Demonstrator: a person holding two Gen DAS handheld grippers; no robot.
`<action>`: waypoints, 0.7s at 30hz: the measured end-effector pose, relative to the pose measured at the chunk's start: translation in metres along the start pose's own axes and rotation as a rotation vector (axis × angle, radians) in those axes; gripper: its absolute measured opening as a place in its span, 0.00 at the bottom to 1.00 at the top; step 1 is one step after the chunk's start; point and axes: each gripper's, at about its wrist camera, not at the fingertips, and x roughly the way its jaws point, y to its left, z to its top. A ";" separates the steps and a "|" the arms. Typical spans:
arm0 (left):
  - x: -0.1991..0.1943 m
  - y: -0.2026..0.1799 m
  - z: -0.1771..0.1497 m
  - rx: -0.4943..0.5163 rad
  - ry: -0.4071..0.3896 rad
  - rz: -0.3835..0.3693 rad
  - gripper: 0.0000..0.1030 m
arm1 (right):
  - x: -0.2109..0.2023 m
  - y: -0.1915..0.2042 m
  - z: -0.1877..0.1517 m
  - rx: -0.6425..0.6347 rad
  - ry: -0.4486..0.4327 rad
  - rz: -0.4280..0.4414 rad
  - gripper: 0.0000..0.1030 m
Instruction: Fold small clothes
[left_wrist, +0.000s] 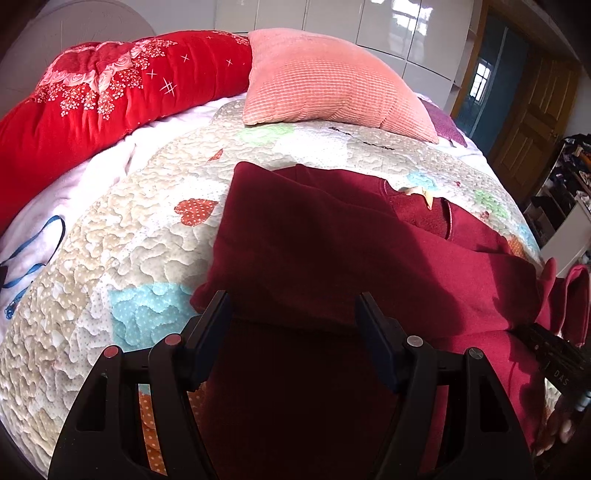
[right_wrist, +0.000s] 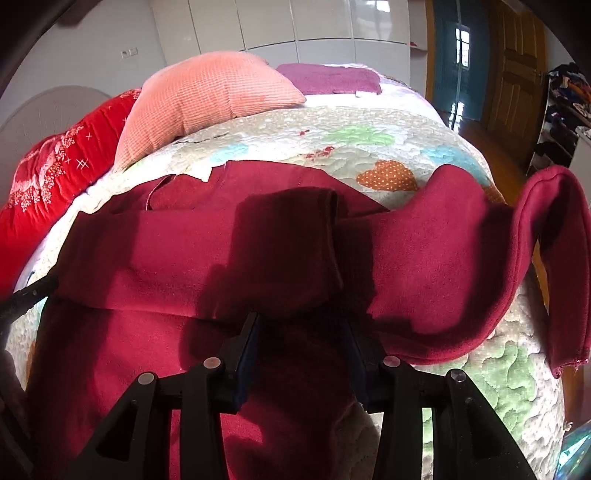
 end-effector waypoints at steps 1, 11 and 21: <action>-0.001 -0.004 0.000 0.006 -0.002 -0.004 0.67 | -0.009 -0.004 0.000 0.021 -0.016 0.016 0.40; 0.008 -0.055 0.002 0.055 -0.004 -0.072 0.67 | -0.055 -0.107 0.013 0.360 -0.179 -0.001 0.71; 0.033 -0.065 -0.009 0.120 0.021 -0.034 0.67 | 0.000 -0.187 0.047 0.570 -0.143 -0.151 0.68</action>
